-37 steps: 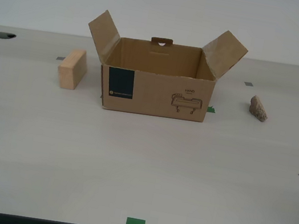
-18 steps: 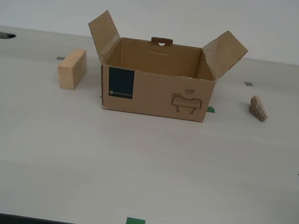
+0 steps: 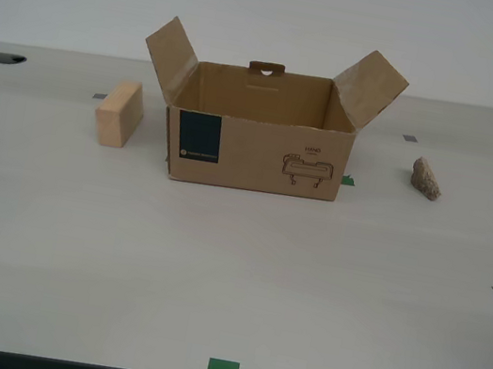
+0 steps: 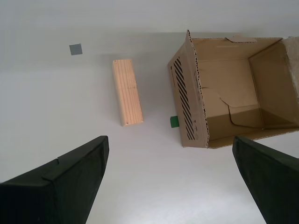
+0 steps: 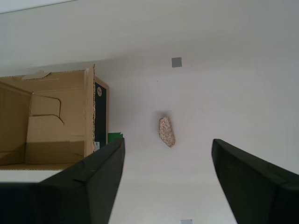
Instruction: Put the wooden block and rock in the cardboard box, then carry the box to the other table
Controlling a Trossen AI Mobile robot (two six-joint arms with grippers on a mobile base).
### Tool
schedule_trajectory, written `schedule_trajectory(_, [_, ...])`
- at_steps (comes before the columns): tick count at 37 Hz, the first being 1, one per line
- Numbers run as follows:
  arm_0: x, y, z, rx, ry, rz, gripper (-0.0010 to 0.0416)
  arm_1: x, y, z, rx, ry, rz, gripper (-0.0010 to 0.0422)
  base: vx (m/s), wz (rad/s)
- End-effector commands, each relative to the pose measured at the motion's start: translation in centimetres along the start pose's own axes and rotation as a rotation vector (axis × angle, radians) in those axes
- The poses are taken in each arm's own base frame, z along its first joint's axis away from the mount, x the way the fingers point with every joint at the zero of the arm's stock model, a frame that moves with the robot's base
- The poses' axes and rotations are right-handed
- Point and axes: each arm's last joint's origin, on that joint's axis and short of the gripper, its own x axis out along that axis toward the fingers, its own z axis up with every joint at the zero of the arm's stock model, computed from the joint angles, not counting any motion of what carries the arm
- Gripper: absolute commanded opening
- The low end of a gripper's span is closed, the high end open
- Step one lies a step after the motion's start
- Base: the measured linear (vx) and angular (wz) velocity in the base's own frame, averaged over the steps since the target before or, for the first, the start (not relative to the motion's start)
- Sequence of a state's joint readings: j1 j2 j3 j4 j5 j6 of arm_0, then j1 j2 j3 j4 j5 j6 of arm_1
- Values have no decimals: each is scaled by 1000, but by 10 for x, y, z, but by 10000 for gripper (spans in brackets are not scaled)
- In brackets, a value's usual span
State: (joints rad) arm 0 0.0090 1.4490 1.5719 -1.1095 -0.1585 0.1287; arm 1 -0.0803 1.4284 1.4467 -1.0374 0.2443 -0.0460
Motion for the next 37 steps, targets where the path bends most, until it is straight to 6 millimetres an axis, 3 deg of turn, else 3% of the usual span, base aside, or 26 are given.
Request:
schedule_trajectory(1, [0,0,0,4,-1,1,330,0,0,0,-3,-1,-1,362,0,0])
schedule_trajectory(6, [0,0,0,3,-1,1,412,0,0,0,-14,0,-1,362,0,0])
schedule_trajectory(12, [0,0,0,-53,3,1,365,0,0,0,-28,0,-1,362,0,0])
schedule_trajectory(23, [0,0,-3,-52,35,-2,403,0,0,0,-28,0,-1,362,0,0])
schedule_trajectory(37, [-1,0,-3,-19,29,-2,363,0,0,0,-41,2,4,362,0,0])
